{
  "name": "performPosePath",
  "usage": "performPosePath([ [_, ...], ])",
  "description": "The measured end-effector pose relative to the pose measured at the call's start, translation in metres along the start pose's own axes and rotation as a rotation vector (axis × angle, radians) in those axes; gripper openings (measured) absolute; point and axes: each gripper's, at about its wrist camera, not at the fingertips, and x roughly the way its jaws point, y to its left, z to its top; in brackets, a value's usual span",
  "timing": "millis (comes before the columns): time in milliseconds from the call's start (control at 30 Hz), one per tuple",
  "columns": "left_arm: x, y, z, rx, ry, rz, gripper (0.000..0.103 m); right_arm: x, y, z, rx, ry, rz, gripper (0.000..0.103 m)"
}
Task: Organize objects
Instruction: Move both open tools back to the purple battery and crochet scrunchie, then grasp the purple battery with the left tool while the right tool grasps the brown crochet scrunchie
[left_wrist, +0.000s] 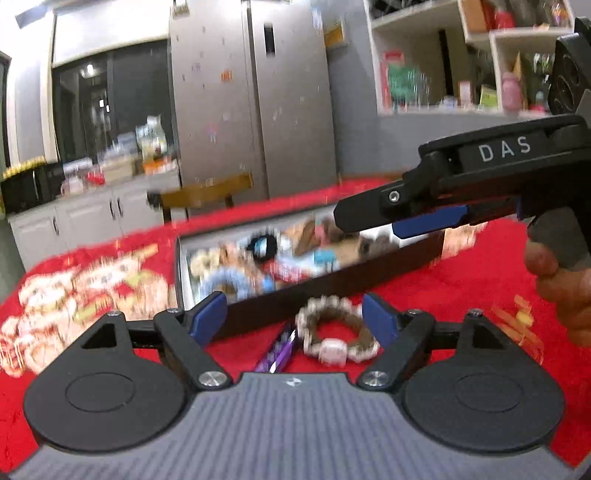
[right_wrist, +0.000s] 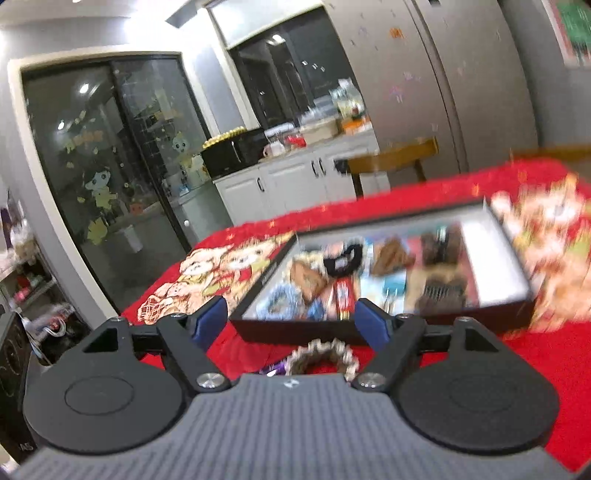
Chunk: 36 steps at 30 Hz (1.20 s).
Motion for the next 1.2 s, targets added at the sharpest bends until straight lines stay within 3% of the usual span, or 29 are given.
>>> performPosePath([
  [100, 0.017, 0.002, -0.007, -0.024, 0.092, -0.010, 0.082, 0.013, -0.011, -0.008, 0.037, 0.063, -0.002, 0.074],
  [267, 0.034, 0.001, -0.018, -0.022, 0.166, 0.021, 0.081, 0.029, -0.027, -0.021, 0.082, 0.143, 0.030, 0.067],
  [533, 0.038, 0.013, -0.018, -0.107, 0.162, 0.028, 0.080, 0.048, -0.029, -0.033, 0.083, 0.184, -0.021, 0.052],
  [567, 0.037, 0.014, -0.017, -0.117, 0.160, 0.022, 0.078, 0.049, -0.027, -0.033, 0.072, 0.181, -0.031, 0.050],
  [633, 0.041, 0.016, -0.016, -0.136, 0.161, 0.009, 0.054, 0.049, -0.025, -0.035, 0.071, 0.174, -0.040, 0.048],
  [700, 0.051, 0.018, -0.015, -0.153, 0.212, -0.010, 0.040, 0.049, -0.024, -0.036, 0.054, 0.167, -0.054, 0.041],
  [767, 0.054, 0.020, -0.013, -0.170, 0.216, -0.017, 0.031, 0.050, -0.021, -0.038, 0.010, 0.162, -0.098, 0.019],
  [1033, 0.054, 0.011, -0.013, -0.125, 0.215, 0.025, 0.026, 0.046, -0.011, -0.047, -0.082, 0.120, -0.152, 0.011],
  [1200, 0.051, 0.011, -0.015, -0.126, 0.212, 0.042, 0.025, 0.043, -0.014, -0.046, -0.054, 0.106, -0.143, 0.010],
])
